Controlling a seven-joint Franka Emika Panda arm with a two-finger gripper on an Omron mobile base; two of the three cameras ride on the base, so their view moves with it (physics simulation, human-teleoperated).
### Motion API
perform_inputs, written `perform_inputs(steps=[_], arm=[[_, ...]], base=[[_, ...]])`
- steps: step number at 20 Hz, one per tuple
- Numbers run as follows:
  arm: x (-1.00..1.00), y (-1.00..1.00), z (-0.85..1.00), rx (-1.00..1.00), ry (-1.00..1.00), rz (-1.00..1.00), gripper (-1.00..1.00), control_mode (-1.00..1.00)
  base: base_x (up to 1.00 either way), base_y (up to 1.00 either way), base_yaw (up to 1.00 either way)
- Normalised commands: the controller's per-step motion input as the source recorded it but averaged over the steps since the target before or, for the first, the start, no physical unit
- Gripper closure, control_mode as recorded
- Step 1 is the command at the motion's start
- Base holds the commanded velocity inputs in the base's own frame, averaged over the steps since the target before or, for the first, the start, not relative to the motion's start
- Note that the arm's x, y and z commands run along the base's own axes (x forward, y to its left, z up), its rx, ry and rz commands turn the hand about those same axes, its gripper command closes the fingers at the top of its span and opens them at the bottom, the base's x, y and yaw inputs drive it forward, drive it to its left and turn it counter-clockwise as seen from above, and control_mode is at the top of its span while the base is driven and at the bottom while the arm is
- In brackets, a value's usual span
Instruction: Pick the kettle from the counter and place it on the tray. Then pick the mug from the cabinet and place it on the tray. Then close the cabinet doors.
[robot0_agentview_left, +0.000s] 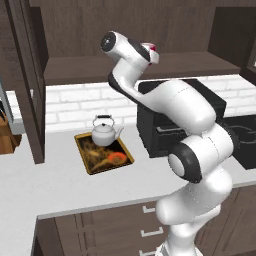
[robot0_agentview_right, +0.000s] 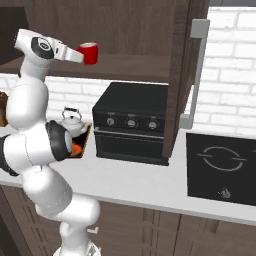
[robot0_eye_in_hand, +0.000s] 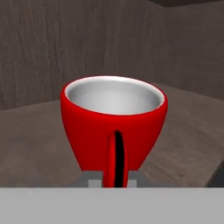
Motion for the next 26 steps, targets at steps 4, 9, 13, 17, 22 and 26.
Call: perform_inputs(steps=[4, 9, 13, 17, 22, 26], arm=[[-1.00, 0.00, 0.00, 0.00, -0.03, 0.02, 1.00, -1.00], [-1.00, 0.00, 0.00, 0.00, -0.02, 0.09, 1.00, -1.00], [-1.00, 0.00, 0.00, 0.00, 0.00, 0.17, 1.00, -1.00], [-1.00, 0.00, 0.00, 0.00, 0.00, 0.20, 1.00, -1.00], [-0.84, 0.00, 0.00, 0.01, 0.00, 0.22, 1.00, -1.00], [-0.43, 0.00, -0.04, 0.02, 0.00, 0.26, 1.00, -1.00]], base=[[0.00, 0.00, 0.00], [0.00, 0.00, 0.00], [0.00, 0.00, 0.00], [0.00, 0.00, 0.00], [0.00, 0.00, 0.00], [0.00, 0.00, 0.00]])
